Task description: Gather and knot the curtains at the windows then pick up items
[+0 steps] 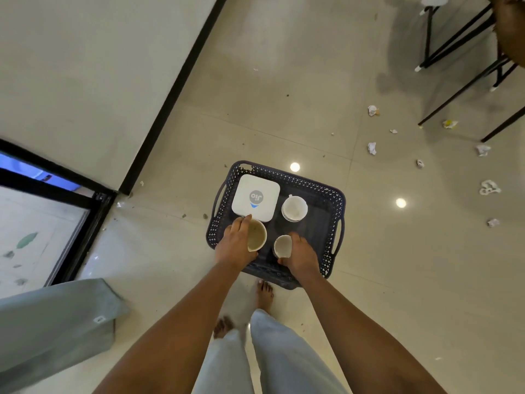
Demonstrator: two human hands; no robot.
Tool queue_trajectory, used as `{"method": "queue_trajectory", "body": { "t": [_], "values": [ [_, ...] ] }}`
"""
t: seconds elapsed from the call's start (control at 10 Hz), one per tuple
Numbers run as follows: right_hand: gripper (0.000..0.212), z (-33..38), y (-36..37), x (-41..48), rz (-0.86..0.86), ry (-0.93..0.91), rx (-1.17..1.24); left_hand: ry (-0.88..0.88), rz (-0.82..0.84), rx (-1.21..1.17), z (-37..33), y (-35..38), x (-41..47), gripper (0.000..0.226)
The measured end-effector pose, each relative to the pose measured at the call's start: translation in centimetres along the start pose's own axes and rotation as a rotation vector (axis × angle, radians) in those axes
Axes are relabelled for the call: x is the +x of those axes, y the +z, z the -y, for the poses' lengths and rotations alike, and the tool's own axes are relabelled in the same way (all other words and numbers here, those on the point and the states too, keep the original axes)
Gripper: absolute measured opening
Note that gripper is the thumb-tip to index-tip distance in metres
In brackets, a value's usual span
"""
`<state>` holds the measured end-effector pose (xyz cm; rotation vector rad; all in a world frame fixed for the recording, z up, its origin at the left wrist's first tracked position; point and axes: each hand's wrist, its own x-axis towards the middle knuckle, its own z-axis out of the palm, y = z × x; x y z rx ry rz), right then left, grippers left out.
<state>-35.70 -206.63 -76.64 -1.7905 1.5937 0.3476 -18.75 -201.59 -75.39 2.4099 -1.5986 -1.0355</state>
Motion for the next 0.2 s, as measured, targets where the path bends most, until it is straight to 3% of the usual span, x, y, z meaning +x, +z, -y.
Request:
{"method": "queue_trajectory", "body": {
  "t": [0.1,0.2],
  "values": [
    [0.079,0.6,-0.8,-0.6,0.021,-0.014,-0.1,0.012,-0.061,-0.002,0.0,-0.5,-1.7,0.099],
    [0.073,3.1,-2.6,-2.4,-0.129,-0.105,-0.153,-0.026,-0.257,-0.053,0.4,-2.5,-4.0,0.076]
  ]
}}
